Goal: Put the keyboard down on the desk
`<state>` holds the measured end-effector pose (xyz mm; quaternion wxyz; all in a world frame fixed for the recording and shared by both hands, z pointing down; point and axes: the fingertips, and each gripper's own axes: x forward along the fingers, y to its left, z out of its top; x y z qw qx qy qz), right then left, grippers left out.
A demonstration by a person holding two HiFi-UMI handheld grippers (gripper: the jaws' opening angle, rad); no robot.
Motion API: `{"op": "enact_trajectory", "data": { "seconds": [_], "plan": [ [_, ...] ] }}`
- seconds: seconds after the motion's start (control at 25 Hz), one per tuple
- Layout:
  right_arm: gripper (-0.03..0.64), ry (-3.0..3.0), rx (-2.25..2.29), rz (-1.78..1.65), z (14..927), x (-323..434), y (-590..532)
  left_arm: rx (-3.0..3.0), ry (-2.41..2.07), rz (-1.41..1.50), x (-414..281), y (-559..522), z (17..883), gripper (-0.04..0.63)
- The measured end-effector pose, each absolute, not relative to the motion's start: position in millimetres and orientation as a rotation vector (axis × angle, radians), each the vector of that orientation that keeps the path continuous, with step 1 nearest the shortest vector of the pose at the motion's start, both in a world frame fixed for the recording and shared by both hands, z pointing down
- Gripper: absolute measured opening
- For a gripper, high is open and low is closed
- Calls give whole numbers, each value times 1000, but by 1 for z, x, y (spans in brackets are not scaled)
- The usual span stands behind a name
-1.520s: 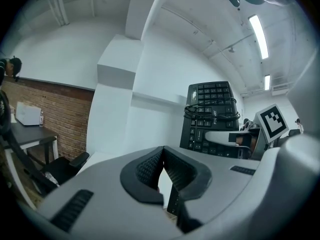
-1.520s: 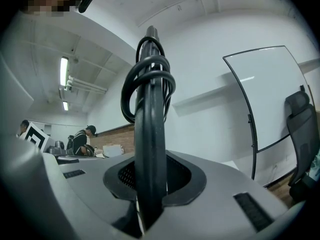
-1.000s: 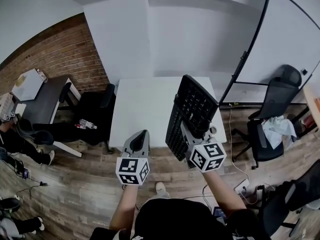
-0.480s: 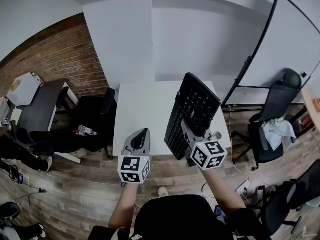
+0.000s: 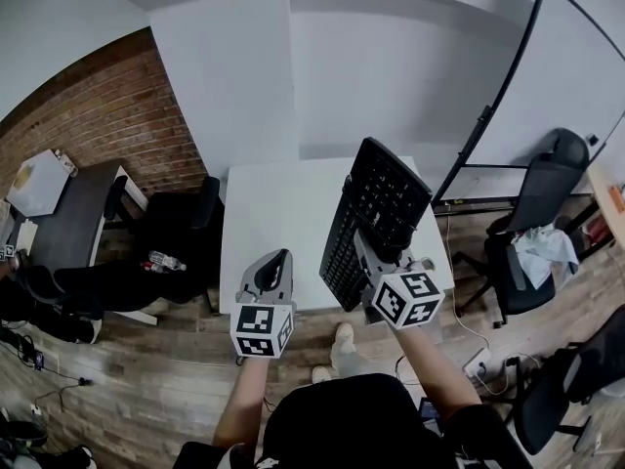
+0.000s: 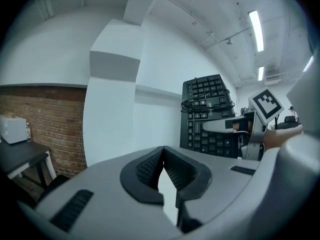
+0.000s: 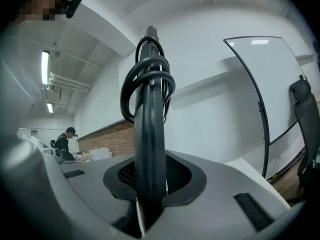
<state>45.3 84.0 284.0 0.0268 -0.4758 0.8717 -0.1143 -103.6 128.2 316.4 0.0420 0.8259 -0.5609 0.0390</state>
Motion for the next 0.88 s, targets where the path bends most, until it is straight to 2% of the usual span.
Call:
{"op": "enact_trajectory", "data": {
  "seconds": [0.88],
  "plan": [
    [101,2645,-1476,-452,303,83,-52,2548,-1655,195,-54,-8,336,14]
  ]
}}
